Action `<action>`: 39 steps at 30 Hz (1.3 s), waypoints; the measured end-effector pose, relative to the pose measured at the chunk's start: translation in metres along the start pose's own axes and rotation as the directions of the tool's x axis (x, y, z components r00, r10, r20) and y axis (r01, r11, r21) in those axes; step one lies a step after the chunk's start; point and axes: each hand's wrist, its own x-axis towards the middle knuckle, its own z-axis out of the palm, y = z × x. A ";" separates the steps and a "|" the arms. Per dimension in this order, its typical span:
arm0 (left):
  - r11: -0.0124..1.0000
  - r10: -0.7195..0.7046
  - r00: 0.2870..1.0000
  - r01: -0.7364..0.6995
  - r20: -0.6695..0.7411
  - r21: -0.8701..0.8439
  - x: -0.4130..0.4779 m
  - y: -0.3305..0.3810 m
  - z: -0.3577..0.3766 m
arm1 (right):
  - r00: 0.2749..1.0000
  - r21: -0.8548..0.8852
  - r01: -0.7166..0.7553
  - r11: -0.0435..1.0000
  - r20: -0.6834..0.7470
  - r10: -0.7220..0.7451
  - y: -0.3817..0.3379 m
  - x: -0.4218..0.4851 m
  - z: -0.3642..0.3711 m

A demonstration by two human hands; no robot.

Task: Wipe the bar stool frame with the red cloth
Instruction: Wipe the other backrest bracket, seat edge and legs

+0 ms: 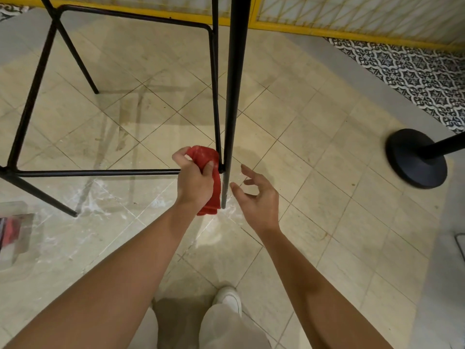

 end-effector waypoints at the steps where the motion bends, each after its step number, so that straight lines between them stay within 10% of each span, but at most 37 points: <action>1: 0.998 0.025 1.000 -0.025 -0.004 0.064 0.004 0.002 0.003 | 1.000 -0.004 -0.022 1.000 -0.010 0.022 0.002 0.001 -0.002; 9: 0.848 0.155 0.987 -0.159 0.050 0.506 0.002 0.001 0.009 | 0.994 -0.092 -0.108 0.990 -0.005 0.108 0.013 0.004 -0.002; 15: 0.906 -0.016 0.991 -0.042 0.133 0.420 0.013 0.017 -0.020 | 0.991 -0.092 -0.131 0.987 0.009 0.132 0.004 0.016 -0.003; 39: 0.798 0.235 0.970 -0.226 0.057 0.558 0.006 -0.004 0.011 | 0.977 -0.055 -0.204 0.977 0.047 0.206 0.012 0.013 -0.013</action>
